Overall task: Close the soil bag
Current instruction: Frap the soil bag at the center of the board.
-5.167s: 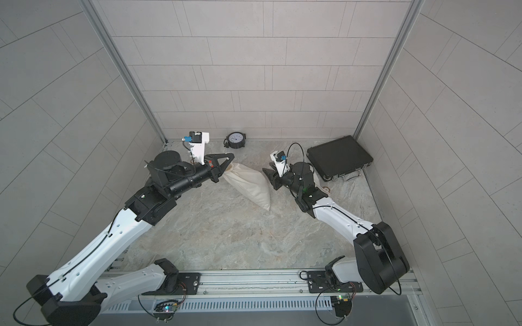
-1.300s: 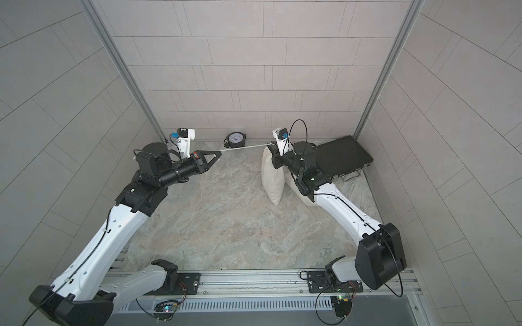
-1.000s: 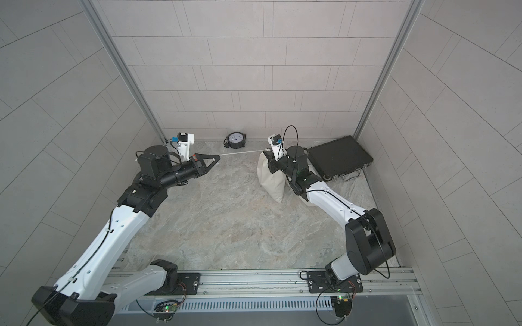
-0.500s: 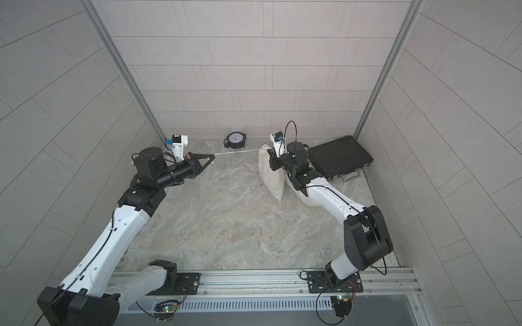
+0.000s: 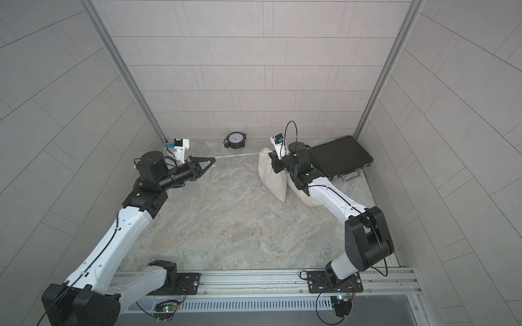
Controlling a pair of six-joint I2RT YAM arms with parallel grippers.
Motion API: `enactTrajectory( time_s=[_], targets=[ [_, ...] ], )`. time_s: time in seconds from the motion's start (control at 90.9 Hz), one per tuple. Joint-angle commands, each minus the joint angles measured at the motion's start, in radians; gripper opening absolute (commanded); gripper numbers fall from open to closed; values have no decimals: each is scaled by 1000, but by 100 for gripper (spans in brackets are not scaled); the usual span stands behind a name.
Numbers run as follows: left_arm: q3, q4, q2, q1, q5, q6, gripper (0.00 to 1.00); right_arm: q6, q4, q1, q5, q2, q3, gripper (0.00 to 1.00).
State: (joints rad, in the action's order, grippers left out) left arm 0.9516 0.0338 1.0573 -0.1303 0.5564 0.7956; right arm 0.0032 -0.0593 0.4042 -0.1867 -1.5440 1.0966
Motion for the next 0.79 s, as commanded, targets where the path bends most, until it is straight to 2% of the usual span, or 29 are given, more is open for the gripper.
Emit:
enactTrajectory(
  time_s=[0.0, 0.077, 0.341, 0.561, 0.66, 0.781],
  targets=[
    [23, -76, -92, 35, -50, -9, 0, -18, 42, -4, 91, -30, -64, 29],
    [62, -43, -110, 34, -39, -26, 0, -52, 28, 27, 66, -13, -87, 41],
    [147, -15, -106, 19, -13, -38, 0, -92, -82, 105, -91, 83, -121, 66],
    [202, -26, -60, -42, 5, -34, 0, -111, -173, 238, -61, 100, -112, 85],
    [231, -17, -43, -75, 1, -46, 0, -129, -158, 268, -84, 91, -66, 88],
    [254, 1, -33, -99, -2, -61, 0, -152, -93, 271, -193, 57, 16, 85]
  ],
)
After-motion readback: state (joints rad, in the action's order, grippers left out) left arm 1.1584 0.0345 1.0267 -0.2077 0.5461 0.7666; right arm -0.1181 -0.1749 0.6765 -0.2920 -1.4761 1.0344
